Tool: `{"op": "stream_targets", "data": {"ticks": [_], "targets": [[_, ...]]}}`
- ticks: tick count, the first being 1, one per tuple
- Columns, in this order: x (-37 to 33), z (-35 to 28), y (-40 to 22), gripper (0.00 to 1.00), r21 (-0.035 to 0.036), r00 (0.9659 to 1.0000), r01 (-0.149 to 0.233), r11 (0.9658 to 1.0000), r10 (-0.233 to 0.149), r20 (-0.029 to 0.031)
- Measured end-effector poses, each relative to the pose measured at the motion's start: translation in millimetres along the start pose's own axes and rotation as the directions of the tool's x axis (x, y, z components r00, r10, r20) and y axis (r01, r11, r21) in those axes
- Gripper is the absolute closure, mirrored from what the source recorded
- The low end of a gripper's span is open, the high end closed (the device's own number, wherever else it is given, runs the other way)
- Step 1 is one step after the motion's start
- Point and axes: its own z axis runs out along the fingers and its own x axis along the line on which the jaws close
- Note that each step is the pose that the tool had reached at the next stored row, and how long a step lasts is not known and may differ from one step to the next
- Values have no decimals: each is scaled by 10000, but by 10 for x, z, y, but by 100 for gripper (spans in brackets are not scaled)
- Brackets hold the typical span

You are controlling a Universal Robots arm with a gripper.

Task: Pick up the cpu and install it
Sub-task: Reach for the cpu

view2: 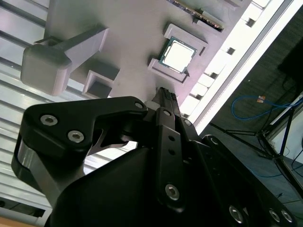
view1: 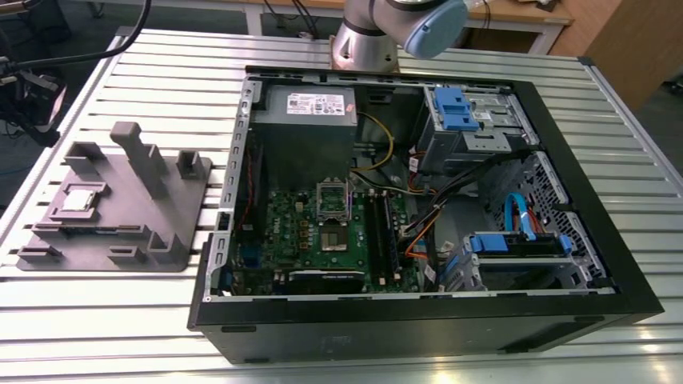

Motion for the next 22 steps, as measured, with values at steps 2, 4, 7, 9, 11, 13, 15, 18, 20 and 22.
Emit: {"op": "stream_targets", "data": {"ticks": [2,4,7,9,11,13,15,18,20,22], "targets": [[0,1,0,89,1,10000,0,10000,0,-1],[0,2,0,89,0,10000,0,10000,0,0],[0,2,0,89,0,10000,0,10000,0,0],[1,5,-1,89,-1,10000,0,10000,0,2],[8,13,-2,89,-1,10000,0,10000,0,2],[17,23,-7,89,0,10000,0,10000,0,1],[23,40,-14,89,-2,10000,-2,10000,2,3],[33,71,-24,89,0,10000,0,10000,0,0],[38,92,-33,89,1,10000,0,10000,0,-1],[43,116,-39,89,0,10000,-1,10000,1,-1]]}}
